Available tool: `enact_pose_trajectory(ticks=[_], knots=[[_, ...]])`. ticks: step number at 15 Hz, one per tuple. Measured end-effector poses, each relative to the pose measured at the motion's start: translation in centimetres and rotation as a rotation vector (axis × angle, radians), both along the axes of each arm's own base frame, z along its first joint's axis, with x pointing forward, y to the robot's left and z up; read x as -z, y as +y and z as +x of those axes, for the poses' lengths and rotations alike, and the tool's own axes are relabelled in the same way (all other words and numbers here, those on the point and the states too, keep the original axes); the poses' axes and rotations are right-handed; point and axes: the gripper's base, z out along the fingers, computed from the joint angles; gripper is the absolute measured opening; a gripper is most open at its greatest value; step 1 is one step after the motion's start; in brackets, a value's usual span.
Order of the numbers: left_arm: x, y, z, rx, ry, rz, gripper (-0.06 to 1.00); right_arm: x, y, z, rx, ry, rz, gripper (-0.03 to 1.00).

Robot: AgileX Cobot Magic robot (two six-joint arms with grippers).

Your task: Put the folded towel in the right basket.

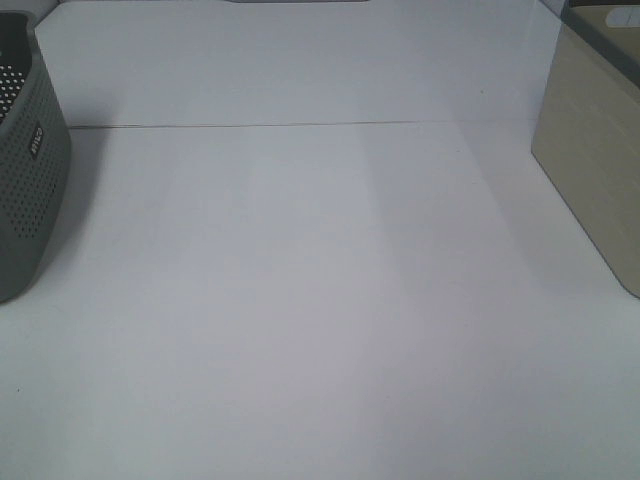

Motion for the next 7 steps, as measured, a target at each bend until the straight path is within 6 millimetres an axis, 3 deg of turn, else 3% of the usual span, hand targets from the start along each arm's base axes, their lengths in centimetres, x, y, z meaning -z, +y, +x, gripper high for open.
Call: enact_pose_trajectory(ticks=[7], knots=[[0.00, 0.00, 0.00, 0.000, 0.000, 0.000, 0.99, 0.00, 0.00, 0.00, 0.000, 0.000, 0.000, 0.98]])
